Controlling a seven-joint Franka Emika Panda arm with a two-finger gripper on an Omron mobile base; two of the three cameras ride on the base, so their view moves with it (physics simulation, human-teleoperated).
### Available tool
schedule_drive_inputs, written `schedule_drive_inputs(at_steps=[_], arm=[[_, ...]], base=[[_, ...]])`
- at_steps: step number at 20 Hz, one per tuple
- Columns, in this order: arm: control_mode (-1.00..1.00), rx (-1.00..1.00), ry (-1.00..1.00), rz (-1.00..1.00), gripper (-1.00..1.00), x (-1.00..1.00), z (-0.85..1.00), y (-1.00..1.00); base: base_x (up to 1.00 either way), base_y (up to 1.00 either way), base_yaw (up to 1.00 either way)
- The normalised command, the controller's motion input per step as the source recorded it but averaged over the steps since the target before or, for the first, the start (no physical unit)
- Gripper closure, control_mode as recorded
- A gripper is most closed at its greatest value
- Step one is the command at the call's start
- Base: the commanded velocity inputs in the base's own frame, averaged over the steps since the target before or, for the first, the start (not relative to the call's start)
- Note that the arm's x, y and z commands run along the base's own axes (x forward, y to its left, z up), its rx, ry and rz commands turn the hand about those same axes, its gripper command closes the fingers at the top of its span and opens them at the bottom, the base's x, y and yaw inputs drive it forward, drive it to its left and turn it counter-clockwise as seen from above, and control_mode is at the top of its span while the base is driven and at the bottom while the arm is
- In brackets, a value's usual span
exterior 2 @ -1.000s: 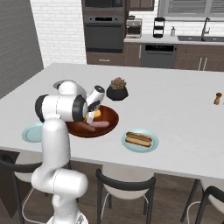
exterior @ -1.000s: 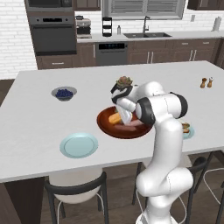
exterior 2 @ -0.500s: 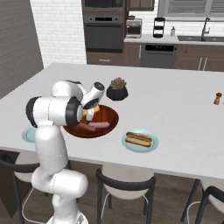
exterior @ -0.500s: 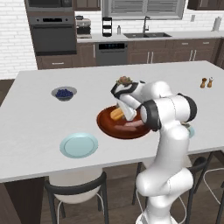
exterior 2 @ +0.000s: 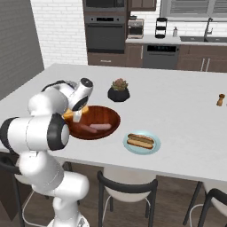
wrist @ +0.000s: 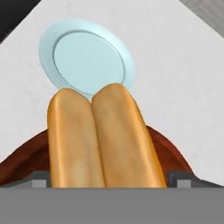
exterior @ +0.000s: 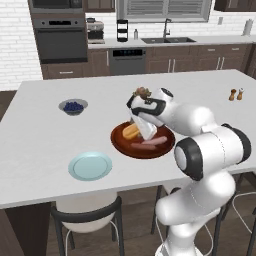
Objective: Place one bun and one sausage from the bowl on each plate.
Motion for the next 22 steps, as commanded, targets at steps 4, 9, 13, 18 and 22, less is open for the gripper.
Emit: schedule_drive_inputs(at_steps=[4,9,13,18,22], arm=[[-1.0,0.0,0.25,0.0,1.0,-0.54,0.16,0.81],[-1.0,0.0,0.29,0.0,1.0,-0.28,0.01,0.84],[-1.0,0.0,0.3,0.0,1.0,-0.05,-0.07,0.7],[-1.0,-0.03,0.22,-0.01,1.0,0.0,-0.39,0.34],[-1.0,-0.04,0.04,0.0,1.0,-0.17,-0.42,0.3]], base=[[0.0,0.0,0.0],[0.0,0.0,0.0],[0.0,0.0,0.0],[0.0,0.0,0.0],[0.0,0.0,0.0]])
